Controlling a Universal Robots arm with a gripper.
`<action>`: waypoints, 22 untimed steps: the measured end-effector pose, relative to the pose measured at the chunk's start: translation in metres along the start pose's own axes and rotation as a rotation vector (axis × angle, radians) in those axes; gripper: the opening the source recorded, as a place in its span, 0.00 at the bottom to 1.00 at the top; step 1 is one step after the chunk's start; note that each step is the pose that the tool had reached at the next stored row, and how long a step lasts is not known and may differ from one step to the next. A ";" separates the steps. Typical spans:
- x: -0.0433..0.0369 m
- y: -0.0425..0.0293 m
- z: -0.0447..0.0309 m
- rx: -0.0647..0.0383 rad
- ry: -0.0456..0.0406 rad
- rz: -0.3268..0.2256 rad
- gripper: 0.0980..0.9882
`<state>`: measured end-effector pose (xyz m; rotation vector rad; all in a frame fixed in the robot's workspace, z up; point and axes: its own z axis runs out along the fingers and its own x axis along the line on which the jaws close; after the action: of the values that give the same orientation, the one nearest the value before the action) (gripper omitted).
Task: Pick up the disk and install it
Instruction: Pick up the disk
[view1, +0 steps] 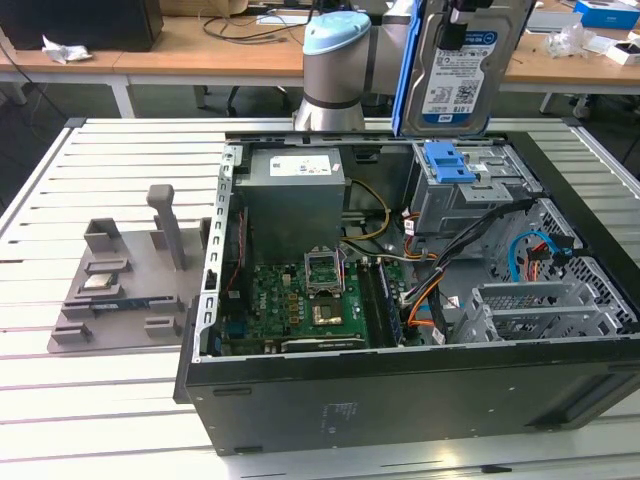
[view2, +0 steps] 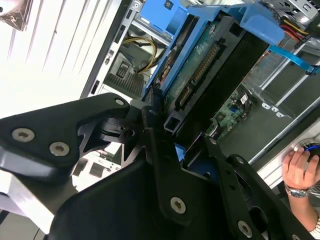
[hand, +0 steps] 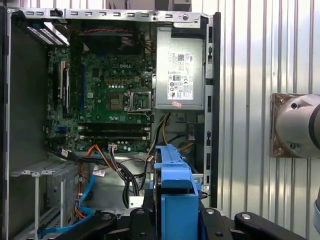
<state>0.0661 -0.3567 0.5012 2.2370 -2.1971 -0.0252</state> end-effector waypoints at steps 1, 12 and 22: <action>0.0016 0.0000 0.0000 0.000 0.0003 0.000 0.30; 0.0360 0.0006 0.0000 0.000 0.0095 0.000 0.30; 0.0727 0.0013 0.0004 0.000 0.0218 0.000 0.30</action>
<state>0.0661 -0.4294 0.5003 2.2258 -2.1865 -0.0012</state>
